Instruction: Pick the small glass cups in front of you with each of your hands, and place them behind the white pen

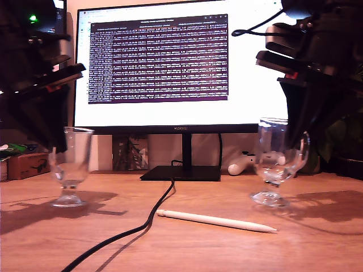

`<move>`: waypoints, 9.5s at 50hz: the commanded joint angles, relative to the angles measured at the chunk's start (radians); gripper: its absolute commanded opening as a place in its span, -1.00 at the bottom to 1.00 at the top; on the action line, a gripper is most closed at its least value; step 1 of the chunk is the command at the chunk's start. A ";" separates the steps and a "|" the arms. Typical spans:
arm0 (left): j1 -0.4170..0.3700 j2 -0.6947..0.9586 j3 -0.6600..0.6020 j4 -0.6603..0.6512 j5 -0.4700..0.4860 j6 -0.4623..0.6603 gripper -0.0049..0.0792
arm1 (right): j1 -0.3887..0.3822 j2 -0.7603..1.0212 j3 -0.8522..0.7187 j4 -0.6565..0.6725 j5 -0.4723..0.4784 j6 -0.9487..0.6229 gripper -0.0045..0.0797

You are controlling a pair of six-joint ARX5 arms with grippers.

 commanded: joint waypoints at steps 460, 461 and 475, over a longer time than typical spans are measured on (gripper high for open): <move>0.311 -0.800 -0.973 0.870 -0.066 0.042 -0.93 | -0.504 -0.800 -1.019 1.161 0.042 -0.167 -0.92; 0.311 -0.804 -0.974 0.866 -0.067 0.042 -0.93 | -0.504 -0.807 -1.019 1.160 0.041 -0.169 -0.92; 0.311 -0.931 -0.995 0.836 -0.067 0.051 -0.93 | -0.504 -0.958 -1.019 1.114 0.008 -0.187 -0.92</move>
